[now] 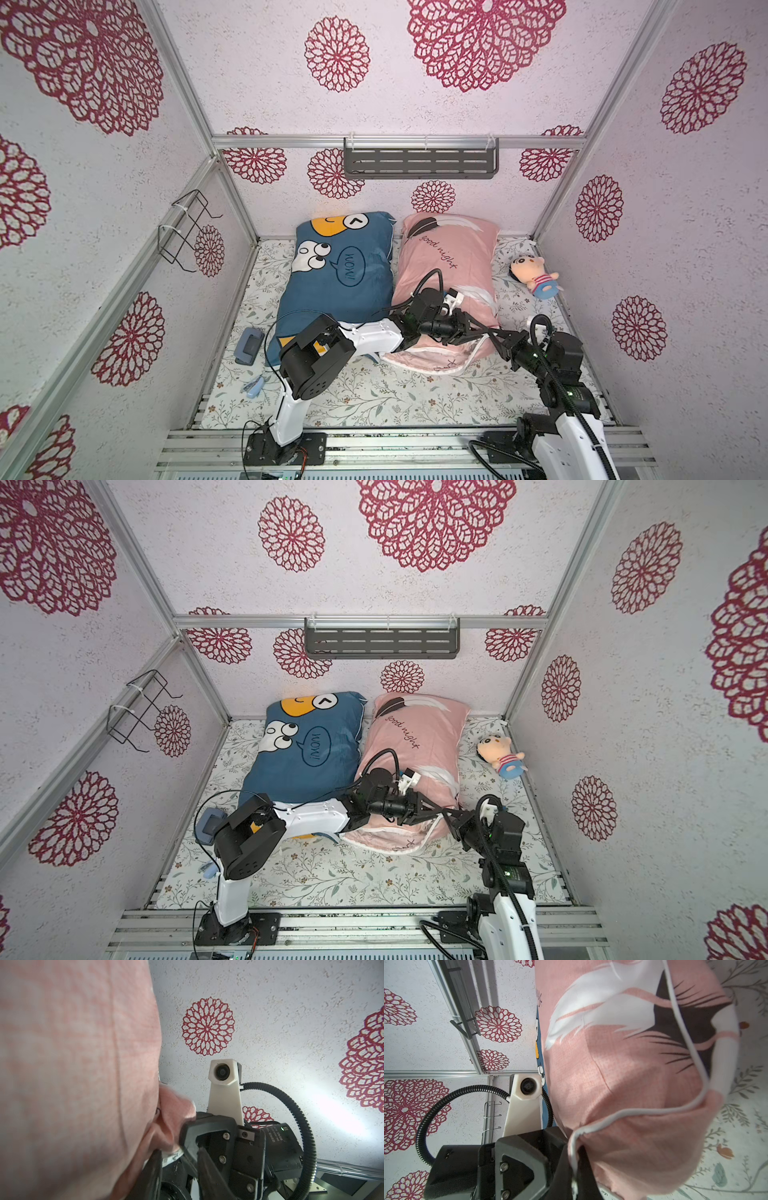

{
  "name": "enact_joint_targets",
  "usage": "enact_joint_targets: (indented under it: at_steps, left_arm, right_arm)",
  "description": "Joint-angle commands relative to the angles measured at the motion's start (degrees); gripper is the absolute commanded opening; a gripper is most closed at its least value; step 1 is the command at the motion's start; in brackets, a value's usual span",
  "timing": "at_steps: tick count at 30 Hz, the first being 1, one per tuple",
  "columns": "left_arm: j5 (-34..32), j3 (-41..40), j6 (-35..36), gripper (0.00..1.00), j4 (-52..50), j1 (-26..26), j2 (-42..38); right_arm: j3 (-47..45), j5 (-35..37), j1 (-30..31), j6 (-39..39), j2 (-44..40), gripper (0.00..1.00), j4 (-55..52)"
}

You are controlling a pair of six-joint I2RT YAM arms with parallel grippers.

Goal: Zip up pillowcases
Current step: Zip the zipper on the pillowcase.

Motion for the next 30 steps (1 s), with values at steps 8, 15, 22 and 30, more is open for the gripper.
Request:
enact_joint_targets:
  at_steps: [8,15,22,30]
  left_arm:
    - [-0.18,-0.72,-0.77,0.22,2.08,0.01,-0.2]
    - [0.31,-0.12,-0.9,0.24,2.24,-0.32,0.36]
    - [0.89,0.17,-1.25,0.25,2.38,-0.66,0.98]
    - [1.41,0.96,-1.21,0.23,2.14,-0.91,1.71]
  right_arm:
    - [0.42,0.61,-0.45,-1.42,-0.87,0.0,-0.8]
    - [0.64,0.61,-0.48,-1.29,-1.36,0.0,-1.01]
    - [1.1,1.03,-0.54,-1.08,-0.91,0.0,-0.55]
    - [1.12,0.95,-0.49,-0.47,-0.21,0.0,0.83]
